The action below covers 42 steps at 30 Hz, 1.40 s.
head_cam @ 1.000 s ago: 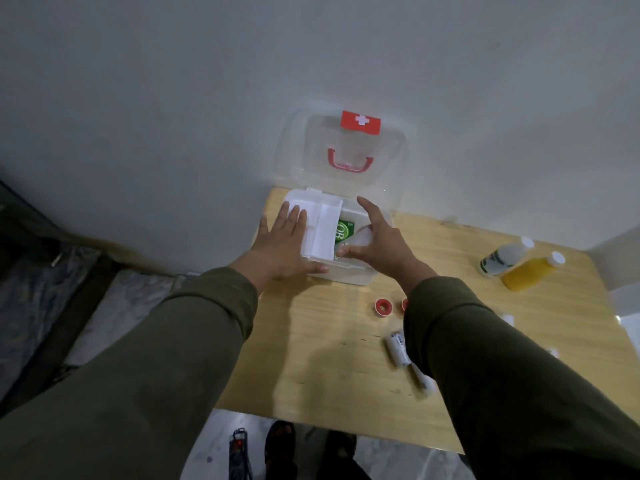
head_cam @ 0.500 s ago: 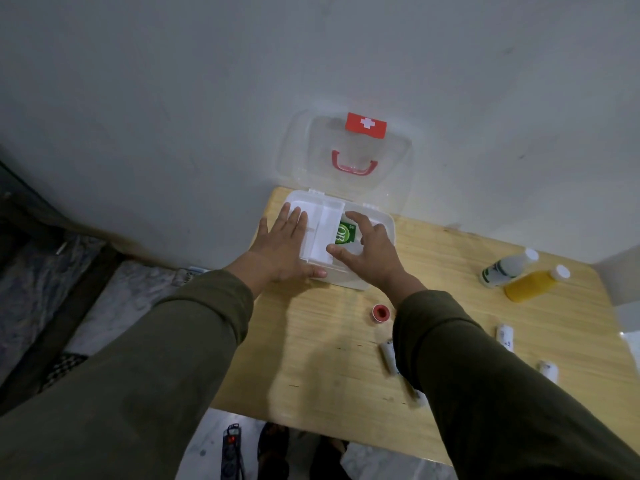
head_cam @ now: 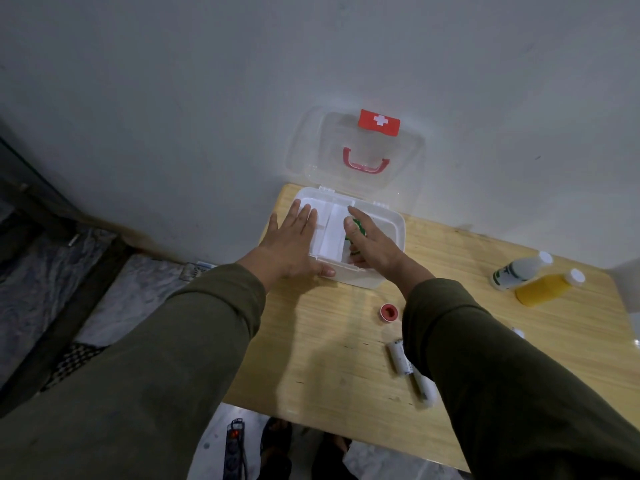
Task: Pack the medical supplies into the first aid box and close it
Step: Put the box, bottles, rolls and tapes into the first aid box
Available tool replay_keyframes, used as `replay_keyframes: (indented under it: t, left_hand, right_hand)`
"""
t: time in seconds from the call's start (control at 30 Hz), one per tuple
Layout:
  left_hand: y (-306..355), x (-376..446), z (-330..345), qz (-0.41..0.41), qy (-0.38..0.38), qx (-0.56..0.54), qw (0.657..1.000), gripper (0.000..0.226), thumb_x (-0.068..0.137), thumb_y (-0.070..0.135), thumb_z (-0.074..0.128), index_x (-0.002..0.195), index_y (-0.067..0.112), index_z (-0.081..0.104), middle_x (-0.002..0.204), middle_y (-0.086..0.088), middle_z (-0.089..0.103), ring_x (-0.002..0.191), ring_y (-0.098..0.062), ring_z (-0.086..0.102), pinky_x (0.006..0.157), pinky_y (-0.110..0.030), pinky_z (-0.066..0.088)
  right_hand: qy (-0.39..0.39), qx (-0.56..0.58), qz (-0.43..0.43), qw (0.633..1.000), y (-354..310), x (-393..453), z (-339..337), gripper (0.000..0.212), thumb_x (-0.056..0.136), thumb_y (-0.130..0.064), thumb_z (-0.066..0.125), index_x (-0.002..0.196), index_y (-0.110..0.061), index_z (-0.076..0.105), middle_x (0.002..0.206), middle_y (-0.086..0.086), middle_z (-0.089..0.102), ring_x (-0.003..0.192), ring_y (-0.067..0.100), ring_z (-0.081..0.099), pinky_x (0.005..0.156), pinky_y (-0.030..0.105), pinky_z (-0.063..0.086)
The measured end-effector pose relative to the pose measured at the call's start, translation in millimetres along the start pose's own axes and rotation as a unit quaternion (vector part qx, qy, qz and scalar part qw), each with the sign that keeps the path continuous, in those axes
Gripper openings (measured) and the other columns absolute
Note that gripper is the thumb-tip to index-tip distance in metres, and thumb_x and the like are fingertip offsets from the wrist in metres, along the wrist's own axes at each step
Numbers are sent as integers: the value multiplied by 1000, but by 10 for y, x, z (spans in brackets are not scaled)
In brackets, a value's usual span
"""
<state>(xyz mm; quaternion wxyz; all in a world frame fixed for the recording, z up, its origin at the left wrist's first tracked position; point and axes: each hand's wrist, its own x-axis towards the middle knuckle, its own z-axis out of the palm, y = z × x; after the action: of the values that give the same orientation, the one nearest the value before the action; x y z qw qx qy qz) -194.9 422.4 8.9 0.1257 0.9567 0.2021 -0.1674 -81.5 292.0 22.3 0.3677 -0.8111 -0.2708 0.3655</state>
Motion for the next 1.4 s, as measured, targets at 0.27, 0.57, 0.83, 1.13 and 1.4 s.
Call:
replay_keyframes:
  t: [0.27,0.57,0.83,1.13,1.4]
  left_hand:
    - [-13,11,13,2,1,6,1000,122,70,79,47,148,10,-18,157,-7,-24,142,-24,-29,115,-52,-10]
    - [-15,2,16,2,1,3,1000,123,70,79,48,147,11,-19,157,-6,-25,141,-23,-30,114,-52,-10]
    - [-22,-57,-84,33,55,-7,998,110,74,79,37,150,13,-7,160,-3,-9,146,-20,-17,112,-61,-6]
    - [511,74,-395,161,143,-23,976,91,82,69,40,150,17,7,161,2,7,148,-15,-7,117,-52,-3]
    - [1572,268,-344,250,133,-1,959,85,86,66,37,150,20,7,161,2,6,148,-15,-8,117,-51,-1]
  right_hand:
    - [-41,-80,-9,996,84,-10,-13,65,84,-69,38,143,-47,20,153,6,30,133,31,40,110,47,36]
    - [-43,-151,25,987,65,-3,28,62,91,-65,20,145,-45,-4,156,12,26,140,36,30,117,44,19]
    - [147,-192,-106,964,-37,-132,-151,59,92,-37,52,144,-29,26,114,15,64,103,28,62,91,33,44]
    - [300,-247,-97,916,153,-590,-708,55,89,-22,54,139,-26,33,114,10,55,87,26,61,79,36,50]
    - [392,-257,-3,884,743,-1253,-1358,53,89,-18,52,138,-25,35,117,11,53,87,30,61,76,41,52]
